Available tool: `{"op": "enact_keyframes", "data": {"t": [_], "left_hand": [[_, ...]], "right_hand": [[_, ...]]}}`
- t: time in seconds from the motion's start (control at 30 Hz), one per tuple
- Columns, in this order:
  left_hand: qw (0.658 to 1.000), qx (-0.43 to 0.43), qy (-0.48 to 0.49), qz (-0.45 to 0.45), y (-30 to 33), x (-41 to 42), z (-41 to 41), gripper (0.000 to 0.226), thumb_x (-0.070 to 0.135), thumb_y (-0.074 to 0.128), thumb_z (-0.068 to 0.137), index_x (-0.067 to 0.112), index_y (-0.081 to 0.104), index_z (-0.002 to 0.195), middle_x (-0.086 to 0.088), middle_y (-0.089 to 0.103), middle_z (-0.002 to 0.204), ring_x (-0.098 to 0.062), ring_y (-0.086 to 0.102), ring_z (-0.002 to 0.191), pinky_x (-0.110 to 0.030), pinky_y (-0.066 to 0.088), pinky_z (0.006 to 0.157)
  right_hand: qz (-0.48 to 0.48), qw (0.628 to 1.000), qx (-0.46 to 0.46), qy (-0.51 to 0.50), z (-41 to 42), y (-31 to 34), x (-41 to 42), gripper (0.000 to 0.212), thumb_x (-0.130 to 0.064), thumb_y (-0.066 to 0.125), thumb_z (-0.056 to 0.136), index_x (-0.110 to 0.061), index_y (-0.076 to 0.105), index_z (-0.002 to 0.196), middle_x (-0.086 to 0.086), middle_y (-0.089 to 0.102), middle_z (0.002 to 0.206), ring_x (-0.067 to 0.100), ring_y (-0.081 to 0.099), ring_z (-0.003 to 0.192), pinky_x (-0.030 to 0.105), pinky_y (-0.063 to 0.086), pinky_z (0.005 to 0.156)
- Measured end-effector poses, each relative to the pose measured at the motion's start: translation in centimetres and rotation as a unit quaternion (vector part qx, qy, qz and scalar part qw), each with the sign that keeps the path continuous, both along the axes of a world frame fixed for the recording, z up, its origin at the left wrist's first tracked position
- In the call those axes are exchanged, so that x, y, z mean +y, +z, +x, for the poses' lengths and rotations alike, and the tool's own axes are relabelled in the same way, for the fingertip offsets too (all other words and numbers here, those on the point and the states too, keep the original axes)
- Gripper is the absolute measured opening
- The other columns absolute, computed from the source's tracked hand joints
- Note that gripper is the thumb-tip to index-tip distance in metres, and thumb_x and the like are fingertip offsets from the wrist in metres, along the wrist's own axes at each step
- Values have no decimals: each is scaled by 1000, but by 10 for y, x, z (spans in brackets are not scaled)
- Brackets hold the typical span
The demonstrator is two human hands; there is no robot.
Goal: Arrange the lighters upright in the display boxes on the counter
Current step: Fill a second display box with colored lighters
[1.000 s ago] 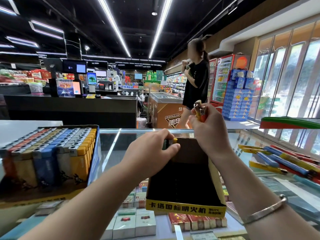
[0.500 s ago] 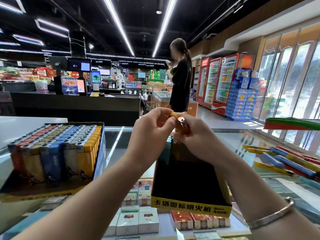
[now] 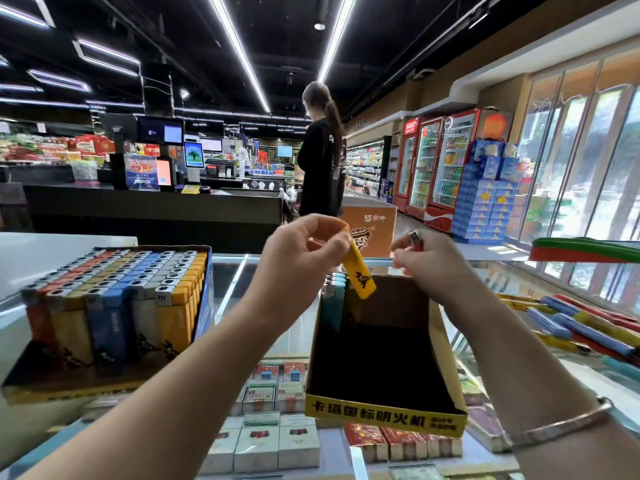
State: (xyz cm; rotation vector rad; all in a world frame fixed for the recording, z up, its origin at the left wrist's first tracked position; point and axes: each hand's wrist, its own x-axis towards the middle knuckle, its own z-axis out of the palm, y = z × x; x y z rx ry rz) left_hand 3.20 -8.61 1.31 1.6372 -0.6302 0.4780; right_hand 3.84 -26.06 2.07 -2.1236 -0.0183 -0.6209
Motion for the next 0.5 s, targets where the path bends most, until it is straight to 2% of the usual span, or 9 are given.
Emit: {"op": "enact_keyframes", "data": {"t": [0.07, 0.13, 0.27, 0.4, 0.5], "left_hand": [[999, 0, -12, 46, -2, -1, 1, 8, 14, 66, 83, 21, 67, 85, 0, 69, 76, -14, 66, 71, -22, 55, 67], [995, -19, -5, 101, -4, -1, 2, 10, 14, 70, 80, 23, 69, 83, 6, 69, 73, -10, 66, 68, -20, 54, 64], [972, -89, 29, 215, -9, 0, 2, 13, 15, 68, 80, 21, 72, 91, 10, 67, 83, -5, 63, 78, -29, 54, 76], [953, -137, 74, 261, -9, 1, 4, 18, 19, 65, 85, 22, 71, 101, 12, 65, 92, -7, 58, 90, -35, 50, 83], [936, -162, 117, 290, -9, 1, 5, 20, 22, 63, 87, 25, 70, 105, 12, 65, 97, -11, 51, 98, -37, 46, 84]], "right_hand": [[-4, 997, 64, 43, 1, -3, 0, 10, -10, 54, 88, -10, 63, 82, 16, 64, 89, 24, 56, 81, 32, 42, 72], [-32, 994, 85, 67, 2, -6, 2, 7, -11, 57, 86, -9, 63, 83, 15, 63, 86, 23, 55, 79, 31, 42, 71], [-92, 992, 69, 54, 5, -8, 5, 5, -17, 59, 87, -13, 60, 89, 7, 60, 84, 20, 55, 81, 28, 41, 67], [-130, 989, 55, 39, 5, -8, 5, 7, -21, 57, 89, -14, 59, 87, -1, 55, 75, 16, 51, 76, 24, 35, 58], [-155, 986, 50, 30, 6, -8, 6, 7, -22, 55, 90, -15, 58, 87, -3, 52, 73, 18, 50, 78, 24, 34, 57]]}}
